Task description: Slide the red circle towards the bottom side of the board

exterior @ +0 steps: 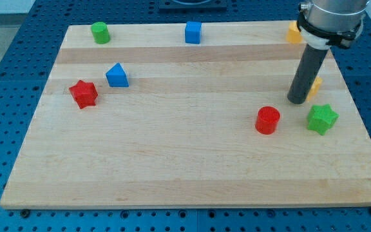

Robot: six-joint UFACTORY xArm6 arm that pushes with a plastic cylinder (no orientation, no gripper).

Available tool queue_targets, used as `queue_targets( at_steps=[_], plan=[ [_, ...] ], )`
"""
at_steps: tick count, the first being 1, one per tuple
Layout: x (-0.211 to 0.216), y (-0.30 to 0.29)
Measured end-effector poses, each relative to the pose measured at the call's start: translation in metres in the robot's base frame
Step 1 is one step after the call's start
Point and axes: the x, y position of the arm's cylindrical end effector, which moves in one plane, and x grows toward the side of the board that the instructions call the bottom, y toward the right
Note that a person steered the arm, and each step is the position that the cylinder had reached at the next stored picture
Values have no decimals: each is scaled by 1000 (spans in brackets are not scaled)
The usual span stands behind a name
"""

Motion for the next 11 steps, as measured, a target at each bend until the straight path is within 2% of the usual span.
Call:
queue_targets(
  at_steps=[5,11],
  plan=[
    [46,-38],
    [98,-183]
  ],
)
